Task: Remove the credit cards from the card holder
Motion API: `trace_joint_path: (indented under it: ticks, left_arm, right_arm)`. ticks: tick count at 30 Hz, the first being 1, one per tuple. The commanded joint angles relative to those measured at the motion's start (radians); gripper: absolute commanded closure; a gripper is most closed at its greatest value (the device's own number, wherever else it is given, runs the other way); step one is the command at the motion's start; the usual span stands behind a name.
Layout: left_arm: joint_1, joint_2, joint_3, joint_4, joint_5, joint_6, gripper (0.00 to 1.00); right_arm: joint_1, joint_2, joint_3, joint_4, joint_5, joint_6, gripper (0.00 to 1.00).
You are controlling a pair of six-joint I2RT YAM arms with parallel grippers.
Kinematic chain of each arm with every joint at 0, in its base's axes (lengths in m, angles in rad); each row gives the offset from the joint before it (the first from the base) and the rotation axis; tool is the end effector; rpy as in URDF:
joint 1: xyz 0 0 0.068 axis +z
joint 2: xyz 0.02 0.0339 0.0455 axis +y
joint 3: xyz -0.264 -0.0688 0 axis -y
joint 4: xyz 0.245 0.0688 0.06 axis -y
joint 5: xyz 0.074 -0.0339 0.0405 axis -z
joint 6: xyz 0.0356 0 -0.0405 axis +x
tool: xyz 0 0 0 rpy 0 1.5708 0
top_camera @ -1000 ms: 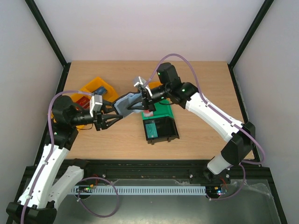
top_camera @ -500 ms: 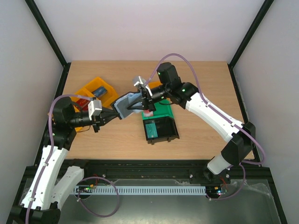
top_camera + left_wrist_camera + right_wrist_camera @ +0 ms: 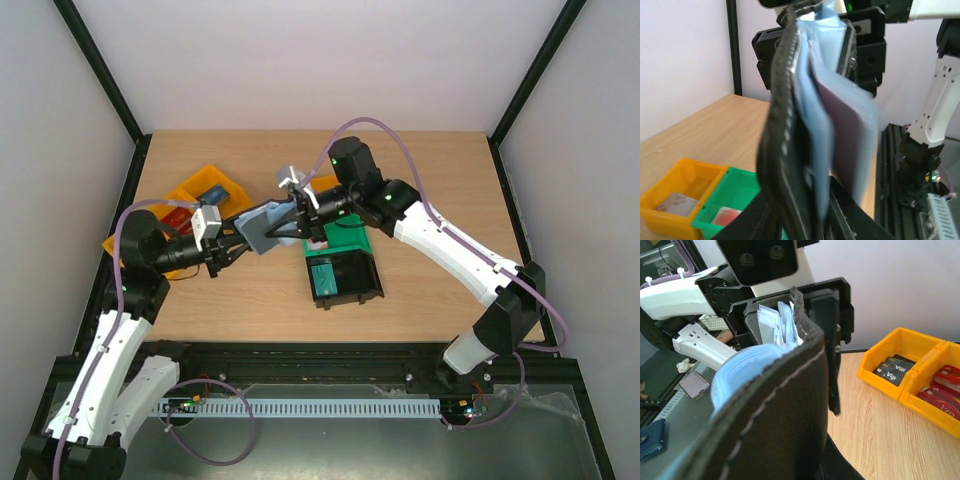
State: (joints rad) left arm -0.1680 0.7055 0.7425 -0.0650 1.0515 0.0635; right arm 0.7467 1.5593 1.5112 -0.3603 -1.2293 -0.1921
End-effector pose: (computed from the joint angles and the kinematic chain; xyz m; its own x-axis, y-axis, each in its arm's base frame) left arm 0.1459 -0.0561 0.3511 0.0320 0.0265 -0.9991 0.9385 0.3432 0.0392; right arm 0.2293 0.2579 0.3915 -0.1215 -0.1996 -0.9723 -0.9019 -0.3868 0.1921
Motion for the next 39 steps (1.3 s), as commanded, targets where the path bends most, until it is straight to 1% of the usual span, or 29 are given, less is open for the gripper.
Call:
trace_joint_path:
  ticks: [1, 7, 9, 10, 11, 12, 13, 16, 18, 19, 20, 22, 24, 27, 30, 32, 33, 35, 36, 38, 39]
  left_arm:
    - [-0.019, 0.001, -0.035, 0.14, 0.012, -0.124, 0.73]
    - [-0.03, -0.003, -0.084, 0.293, 0.033, -0.261, 0.63]
    - [-0.037, -0.003, -0.095, 0.319, 0.043, -0.291, 0.64]
    - [-0.044, -0.003, -0.101, 0.321, 0.046, -0.3, 0.7]
    - [-0.048, -0.004, -0.104, 0.313, 0.047, -0.302, 0.79]
    - [-0.049, -0.003, -0.105, 0.288, 0.036, -0.302, 0.92]
    - [-0.05, -0.006, -0.103, 0.245, 0.006, -0.297, 0.97]
    - [-0.047, -0.023, -0.077, 0.074, -0.114, -0.209, 0.98]
    - [-0.039, -0.033, -0.048, -0.039, -0.218, -0.138, 0.98]
    - [-0.037, -0.035, -0.033, -0.089, -0.282, -0.102, 0.98]
    - [-0.034, -0.031, -0.013, -0.141, -0.339, -0.062, 0.98]
    - [-0.033, -0.009, 0.027, -0.251, -0.472, 0.031, 0.98]
    - [-0.033, 0.007, 0.056, -0.315, -0.592, 0.1, 0.98]
    - [-0.032, 0.018, 0.082, -0.359, -0.786, 0.175, 0.98]
    - [-0.028, 0.026, 0.1, -0.375, -0.882, 0.223, 0.98]
    - [-0.025, 0.035, 0.108, -0.384, -0.897, 0.223, 0.98]
    - [-0.023, 0.038, 0.109, -0.387, -0.892, 0.212, 0.98]
    - [-0.011, 0.039, 0.112, -0.388, -0.812, 0.179, 0.98]
    - [-0.007, 0.04, 0.111, -0.381, -0.765, 0.13, 0.98]
    - [0.019, 0.04, 0.103, -0.36, -0.646, 0.052, 0.98]
    - [0.03, 0.037, 0.097, -0.347, -0.589, 0.01, 0.98]
  right_arm:
    - [0.032, -0.037, 0.033, 0.055, 0.07, 0.011, 0.98]
    - [0.063, -0.026, 0.029, 0.073, 0.106, 0.017, 0.98]
    - [0.072, -0.02, 0.026, 0.087, 0.124, 0.029, 0.98]
    - [0.075, -0.019, 0.018, 0.114, 0.139, 0.051, 0.98]
    - [0.074, -0.024, 0.006, 0.149, 0.154, 0.081, 0.96]
    - [0.072, -0.032, -0.009, 0.186, 0.172, 0.107, 0.9]
    - [0.067, -0.048, -0.033, 0.224, 0.2, 0.13, 0.84]
    - [0.048, -0.094, -0.123, 0.318, 0.343, 0.192, 0.64]
    - [0.039, -0.117, -0.167, 0.319, 0.454, 0.207, 0.53]
    - [0.033, -0.127, -0.186, 0.319, 0.49, 0.212, 0.47]
    - [0.027, -0.136, -0.208, 0.319, 0.513, 0.217, 0.44]
    - [0.014, -0.153, -0.251, 0.338, 0.521, 0.23, 0.4]
    - [0.011, -0.163, -0.287, 0.36, 0.515, 0.245, 0.34]
    - [0.011, -0.166, -0.315, 0.375, 0.553, 0.275, 0.29]
    - [0.011, -0.168, -0.33, 0.386, 0.616, 0.302, 0.25]
    - [0.011, -0.165, -0.331, 0.396, 0.614, 0.319, 0.25]
    - [0.011, -0.162, -0.328, 0.403, 0.596, 0.335, 0.28]
    - [0.016, -0.153, -0.328, 0.433, 0.508, 0.367, 0.36]
    - [0.021, -0.149, -0.333, 0.456, 0.446, 0.379, 0.39]
    - [0.036, -0.145, -0.352, 0.52, 0.343, 0.404, 0.4]
    - [0.041, -0.144, -0.36, 0.539, 0.327, 0.414, 0.4]
